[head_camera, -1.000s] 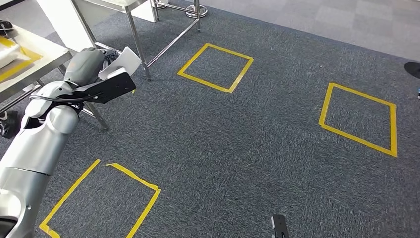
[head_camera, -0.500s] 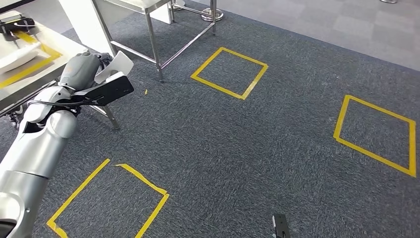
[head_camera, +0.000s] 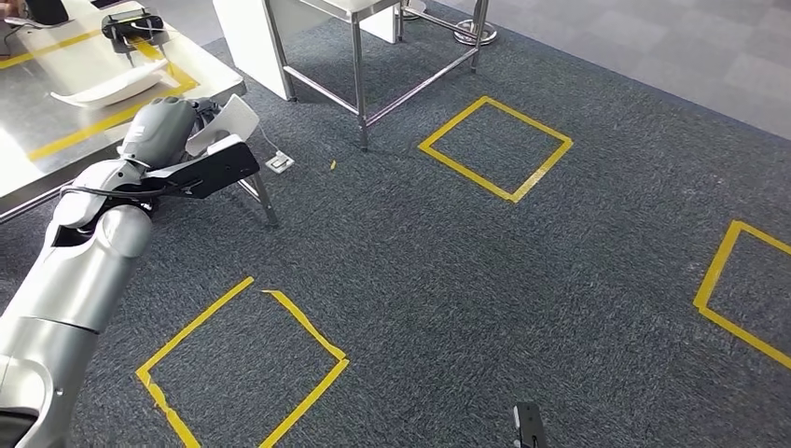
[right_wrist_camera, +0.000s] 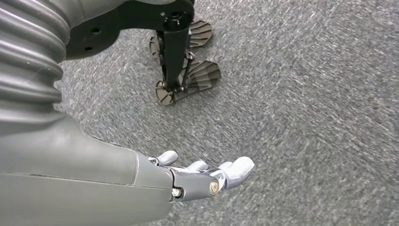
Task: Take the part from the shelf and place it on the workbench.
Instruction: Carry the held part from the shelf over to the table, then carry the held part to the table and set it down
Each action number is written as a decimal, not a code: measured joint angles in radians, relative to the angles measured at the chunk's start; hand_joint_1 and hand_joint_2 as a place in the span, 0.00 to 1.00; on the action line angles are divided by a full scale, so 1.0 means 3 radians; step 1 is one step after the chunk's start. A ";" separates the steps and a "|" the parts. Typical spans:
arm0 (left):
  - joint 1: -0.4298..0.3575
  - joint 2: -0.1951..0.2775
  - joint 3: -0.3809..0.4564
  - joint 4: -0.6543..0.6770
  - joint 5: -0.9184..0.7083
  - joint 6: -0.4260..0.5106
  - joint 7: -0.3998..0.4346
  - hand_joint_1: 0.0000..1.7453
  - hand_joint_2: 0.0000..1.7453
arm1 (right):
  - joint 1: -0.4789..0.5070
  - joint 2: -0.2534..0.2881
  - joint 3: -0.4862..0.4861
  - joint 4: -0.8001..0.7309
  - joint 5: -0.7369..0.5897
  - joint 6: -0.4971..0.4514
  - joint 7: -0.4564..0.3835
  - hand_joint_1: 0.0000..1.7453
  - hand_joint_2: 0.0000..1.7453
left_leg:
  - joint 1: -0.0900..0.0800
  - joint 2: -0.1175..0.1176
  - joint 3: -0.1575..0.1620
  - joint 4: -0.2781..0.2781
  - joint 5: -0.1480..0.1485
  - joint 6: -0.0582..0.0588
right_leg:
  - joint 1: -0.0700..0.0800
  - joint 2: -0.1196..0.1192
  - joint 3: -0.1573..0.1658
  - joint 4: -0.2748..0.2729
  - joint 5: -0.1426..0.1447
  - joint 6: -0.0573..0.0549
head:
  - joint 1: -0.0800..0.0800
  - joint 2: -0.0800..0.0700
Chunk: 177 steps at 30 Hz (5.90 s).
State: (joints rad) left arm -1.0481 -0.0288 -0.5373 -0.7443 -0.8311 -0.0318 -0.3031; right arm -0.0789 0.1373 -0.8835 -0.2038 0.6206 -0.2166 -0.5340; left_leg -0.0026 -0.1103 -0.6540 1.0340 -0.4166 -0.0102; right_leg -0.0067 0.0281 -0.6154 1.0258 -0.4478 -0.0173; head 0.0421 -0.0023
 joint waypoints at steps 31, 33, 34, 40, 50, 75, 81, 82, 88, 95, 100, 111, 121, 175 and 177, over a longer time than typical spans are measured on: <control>-0.0092 -0.0179 0.0003 0.0116 -0.0089 -0.0030 -0.0061 0.82 1.00 | 0.0001 0.0008 -0.0079 0.0000 -0.0005 -0.0089 0.0045 0.00 1.00 | 0.0018 0.0065 0.0056 0.0043 -0.0072 -0.0031 | -0.0028 -0.0039 0.0029 0.0025 -0.0015 0.0018 | 0.0007 0.0000; -0.0108 -0.0180 0.0003 0.0134 -0.0070 -0.0051 -0.0079 0.82 1.00 | 0.0009 0.0009 -0.0089 -0.0001 -0.0015 -0.0091 0.0046 0.00 1.00 | 0.0014 0.0225 -0.0087 0.0348 -0.0252 -0.0056 | -0.0033 -0.0068 0.0031 0.0009 -0.0004 -0.0019 | -0.0009 0.0000; -0.0113 -0.0182 0.0003 0.0143 -0.0063 -0.0060 -0.0085 0.82 1.00 | 0.0016 0.0009 -0.0094 -0.0001 -0.0016 -0.0094 0.0045 0.00 1.00 | 0.0015 0.0289 -0.0191 0.0579 -0.0366 -0.0066 | -0.0030 -0.0082 0.0029 0.0009 -0.0005 -0.0029 | -0.0017 0.0000; -0.0112 -0.0187 0.0003 0.0191 -0.0045 -0.0074 -0.0087 0.82 1.00 | 0.0029 0.0010 -0.0099 -0.0001 -0.0015 -0.0108 0.0044 0.00 1.00 | 0.0013 0.0372 0.0007 0.0310 -0.0171 -0.0039 | -0.0019 -0.0149 0.0029 0.0026 -0.0016 -0.0020 | -0.0018 0.0000; -0.0119 -0.0200 0.0003 0.0210 -0.0042 -0.0074 -0.0088 0.82 1.00 | 0.0029 0.0011 -0.0102 0.0000 -0.0014 -0.0119 0.0044 0.00 1.00 | -0.0007 0.0360 0.0156 -0.0022 -0.0086 0.0026 | 0.0006 -0.0176 0.0025 -0.0002 0.0008 0.0036 | -0.0014 0.0000; -0.0116 -0.0166 0.0008 0.0177 -0.0025 -0.0072 -0.0080 0.82 1.00 | 0.0028 0.0021 -0.0126 0.0000 0.0054 -0.0105 0.0050 0.00 1.00 | -0.0006 0.0343 0.0181 -0.0069 -0.0148 0.0148 | -0.0024 -0.0180 0.0015 0.0078 0.0038 0.0127 | -0.0014 0.0000; -0.0090 -0.0163 0.0012 0.0135 -0.0022 -0.0071 -0.0078 0.82 1.00 | 0.0035 0.0021 -0.0125 0.0000 0.0063 -0.0096 0.0050 0.00 1.00 | 0.0025 0.0303 0.0327 -0.0078 -0.0214 0.0153 | -0.0056 -0.0100 -0.0565 0.0960 -0.0298 0.0185 | -0.0010 0.0000; -0.0078 -0.0162 0.0012 0.0135 -0.0021 -0.0072 -0.0077 0.82 1.00 | 0.0039 0.0021 -0.0125 0.0000 0.0063 -0.0096 0.0050 0.00 1.00 | 0.0037 0.0295 0.0357 -0.0075 -0.0239 0.0131 | -0.0067 -0.0100 -0.0583 0.0909 -0.0273 0.0198 | -0.0011 0.0000; -0.0059 -0.0162 0.0014 0.0119 -0.0021 -0.0072 -0.0076 0.82 1.00 | 0.0050 0.0032 -0.0126 0.0000 0.0063 -0.0090 0.0052 0.00 1.00 | 0.0077 0.0283 0.0548 -0.0047 -0.0447 -0.0049 | -0.0107 -0.0147 -0.0252 0.0026 0.0196 0.0171 | 0.0003 0.0000; -0.0047 -0.0163 0.0029 0.0084 -0.0019 -0.0070 -0.0077 0.82 1.00 | 0.0056 0.0031 -0.0126 0.0000 0.0064 -0.0096 0.0045 0.00 1.00 | 0.0080 0.0346 -0.0191 0.0963 -0.0457 -0.0123 | -0.0087 -0.0124 0.0117 -0.0010 -0.0084 0.0011 | -0.0023 0.0000; -0.0014 -0.0126 0.0031 0.0099 -0.0019 -0.0071 -0.0076 0.82 1.00 | 0.0072 0.0033 -0.0126 0.0001 0.0063 -0.0089 0.0045 0.00 1.00 | 0.0030 0.0364 -0.0390 0.0328 -0.0374 -0.0013 | -0.0052 -0.0097 0.0516 -0.0024 -0.0407 0.0012 | -0.0023 0.0000; 0.0065 -0.0040 0.0058 -0.0057 0.0006 -0.0069 -0.0079 0.82 1.00 | 0.0036 0.0025 -0.0126 -0.0005 0.0127 -0.0077 0.0041 0.00 1.00 | -0.0013 0.0292 0.0223 -0.0075 -0.0077 0.0160 | -0.0026 -0.0084 -0.0073 0.0963 -0.0732 0.0130 | 0.0013 0.0000; 0.0138 0.0038 0.0072 -0.0170 0.0007 -0.0079 -0.0067 0.82 1.00 | 0.0067 0.0024 -0.0126 -0.0005 0.0126 -0.0075 0.0041 0.00 1.00 | -0.0017 0.0241 0.0707 0.0142 -0.0369 0.0036 | 0.0040 -0.0065 -0.0098 -0.0137 0.0227 -0.0026 | 0.0002 0.0000; 0.0211 0.0104 0.0339 0.0642 -0.0109 0.0681 -0.0031 0.82 1.00 | 0.0080 -0.0015 -0.0178 -0.0018 0.0273 -0.0078 0.0156 0.00 1.00 | 0.0036 0.0333 0.0053 0.0039 -0.0080 0.0099 | -0.0019 -0.0075 -0.0182 0.0654 -0.0386 0.0139 | 0.0027 0.0000; 0.0230 0.0114 0.0367 0.0708 -0.0151 0.0749 0.0049 0.82 1.00 | 0.0086 -0.0018 -0.0179 -0.0018 0.0282 -0.0078 0.0160 0.00 1.00 | 0.0033 0.0318 0.0115 0.0031 -0.0125 0.0079 | 0.0002 -0.0079 -0.0119 0.0257 -0.0052 0.0090 | 0.0023 0.0000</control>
State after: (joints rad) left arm -0.9789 0.0053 -0.4272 -0.5319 -0.8766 0.1928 -0.2885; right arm -0.0530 0.1320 -0.9371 -0.2090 0.7053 -0.2399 -0.4860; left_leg 0.0074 -0.0148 -0.6193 1.0434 -0.4540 0.0136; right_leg -0.0061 0.0044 -0.6511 1.1030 -0.4634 0.0097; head 0.0491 -0.0023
